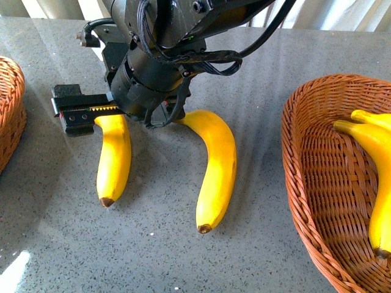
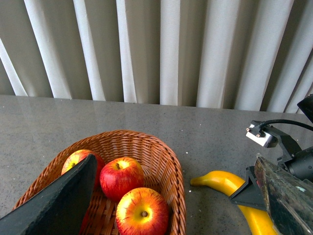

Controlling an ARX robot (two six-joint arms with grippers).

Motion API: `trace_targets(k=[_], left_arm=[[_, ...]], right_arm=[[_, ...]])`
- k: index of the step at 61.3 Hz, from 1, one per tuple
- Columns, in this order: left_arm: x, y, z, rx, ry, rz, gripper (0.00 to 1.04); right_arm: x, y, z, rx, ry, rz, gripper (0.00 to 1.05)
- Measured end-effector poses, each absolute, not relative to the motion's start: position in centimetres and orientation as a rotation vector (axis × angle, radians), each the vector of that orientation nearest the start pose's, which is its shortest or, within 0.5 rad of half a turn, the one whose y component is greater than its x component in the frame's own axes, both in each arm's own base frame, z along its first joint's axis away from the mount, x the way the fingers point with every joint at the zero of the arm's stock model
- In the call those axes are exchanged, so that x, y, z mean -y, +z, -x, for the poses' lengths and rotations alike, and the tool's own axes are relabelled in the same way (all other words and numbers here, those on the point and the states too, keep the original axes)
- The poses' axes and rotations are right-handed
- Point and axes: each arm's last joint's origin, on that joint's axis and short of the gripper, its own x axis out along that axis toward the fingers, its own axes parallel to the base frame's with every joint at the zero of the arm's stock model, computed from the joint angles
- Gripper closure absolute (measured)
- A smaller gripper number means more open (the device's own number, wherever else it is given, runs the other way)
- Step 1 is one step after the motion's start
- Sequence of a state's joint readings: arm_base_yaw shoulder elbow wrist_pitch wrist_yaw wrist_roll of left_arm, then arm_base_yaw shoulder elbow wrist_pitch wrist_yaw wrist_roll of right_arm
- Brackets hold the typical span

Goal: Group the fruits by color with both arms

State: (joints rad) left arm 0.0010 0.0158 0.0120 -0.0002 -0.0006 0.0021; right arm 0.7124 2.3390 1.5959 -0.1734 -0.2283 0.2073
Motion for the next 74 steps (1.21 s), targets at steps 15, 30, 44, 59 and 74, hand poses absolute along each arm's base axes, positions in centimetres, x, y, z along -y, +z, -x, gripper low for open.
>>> trace_targets(k=[15, 30, 44, 59, 74], left_arm=[[0.0, 16.6, -9.8, -0.004, 0.001, -0.002, 0.09], [0.0, 16.6, -9.8, -0.004, 0.001, -0.002, 0.09], [0.0, 16.6, -9.8, -0.004, 0.001, -0.002, 0.09], [0.0, 16.6, -9.8, -0.004, 0.001, -0.002, 0.09], [0.0, 16.6, -9.8, -0.004, 0.001, -0.002, 0.09]], right_arm=[[-32.1, 9.0, -36.1, -1.016, 0.768, 0.05, 0.09], [-32.1, 8.9, -36.0, -1.022, 0.771, 0.048, 0.09], [-32.0, 8.4, -35.8, -1.031, 0.77, 0.047, 0.16], [-31.8, 8.2, -35.6, -1.043, 0.766, 0.046, 0.45], [-31.8, 7.9, -35.4, -1.061, 0.762, 0.026, 0.68]])
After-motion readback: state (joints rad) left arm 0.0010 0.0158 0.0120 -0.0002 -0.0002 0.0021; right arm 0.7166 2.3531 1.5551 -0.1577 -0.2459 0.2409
